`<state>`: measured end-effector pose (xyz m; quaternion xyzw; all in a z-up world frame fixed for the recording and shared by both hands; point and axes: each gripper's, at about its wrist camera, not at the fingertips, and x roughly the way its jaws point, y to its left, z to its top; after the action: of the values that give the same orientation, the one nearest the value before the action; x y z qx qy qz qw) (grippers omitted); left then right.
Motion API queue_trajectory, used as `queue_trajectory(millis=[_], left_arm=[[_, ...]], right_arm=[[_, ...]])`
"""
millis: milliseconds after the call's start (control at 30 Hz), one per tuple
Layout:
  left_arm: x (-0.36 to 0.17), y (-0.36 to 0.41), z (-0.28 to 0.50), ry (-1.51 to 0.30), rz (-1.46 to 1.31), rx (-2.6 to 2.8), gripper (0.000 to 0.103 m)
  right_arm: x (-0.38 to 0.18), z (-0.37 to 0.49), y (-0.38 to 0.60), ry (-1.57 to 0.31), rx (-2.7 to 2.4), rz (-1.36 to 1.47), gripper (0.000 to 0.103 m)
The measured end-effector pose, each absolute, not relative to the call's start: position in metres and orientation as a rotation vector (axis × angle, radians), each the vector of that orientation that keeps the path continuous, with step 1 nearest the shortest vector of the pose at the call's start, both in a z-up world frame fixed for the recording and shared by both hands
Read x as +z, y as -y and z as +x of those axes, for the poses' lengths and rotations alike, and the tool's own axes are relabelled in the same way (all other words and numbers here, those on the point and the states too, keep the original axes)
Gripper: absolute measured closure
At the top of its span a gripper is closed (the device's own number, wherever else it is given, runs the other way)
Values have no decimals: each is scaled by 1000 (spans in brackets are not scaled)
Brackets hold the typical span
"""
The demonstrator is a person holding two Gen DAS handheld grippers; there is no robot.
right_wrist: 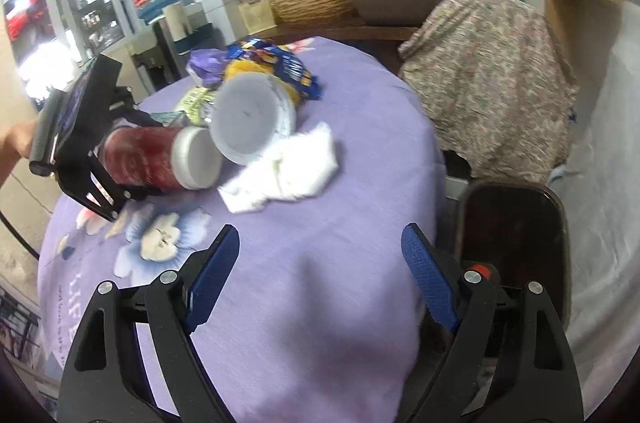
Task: Collect trash
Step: 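Grasp the red canister with the left gripper while the right gripper grasps the blue cup, then move both items over the bin and release them inside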
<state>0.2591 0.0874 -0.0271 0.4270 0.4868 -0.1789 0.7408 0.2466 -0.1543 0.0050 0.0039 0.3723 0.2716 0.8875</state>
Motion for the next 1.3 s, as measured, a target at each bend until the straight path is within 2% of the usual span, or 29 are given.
queue_trajectory(millis=[100,367,567,667,767,833,900,1000,1067,1300], left_arm=[[-24,-92,255,-1051,852,-372,29],[-12,-112,228,-995,644,-387,29],[3,-123,199,-953,450,-397,29],[8,-133,192,-914,367,-407,29],[10,-136,182,-896,322,-407,29],[10,-139,177,-879,284,-410,29],[10,-144,172,-857,235,-418,29],[8,-148,164,-850,179,-426,29],[8,-148,159,-838,156,-428,29],[10,-144,145,-793,113,-431,29]], right_arm=[[13,250,135,-758,619,14,20],[30,264,80,-734,735,30,21],[28,284,41,-758,763,-6,27],[22,297,24,-784,758,-14,41],[10,314,13,-822,709,-24,47],[2,323,8,-847,691,-10,56],[-5,330,5,-857,682,1,73],[-9,328,-1,-845,724,-4,91],[-9,321,-7,-828,727,-40,94],[0,299,-13,-793,812,-37,95]])
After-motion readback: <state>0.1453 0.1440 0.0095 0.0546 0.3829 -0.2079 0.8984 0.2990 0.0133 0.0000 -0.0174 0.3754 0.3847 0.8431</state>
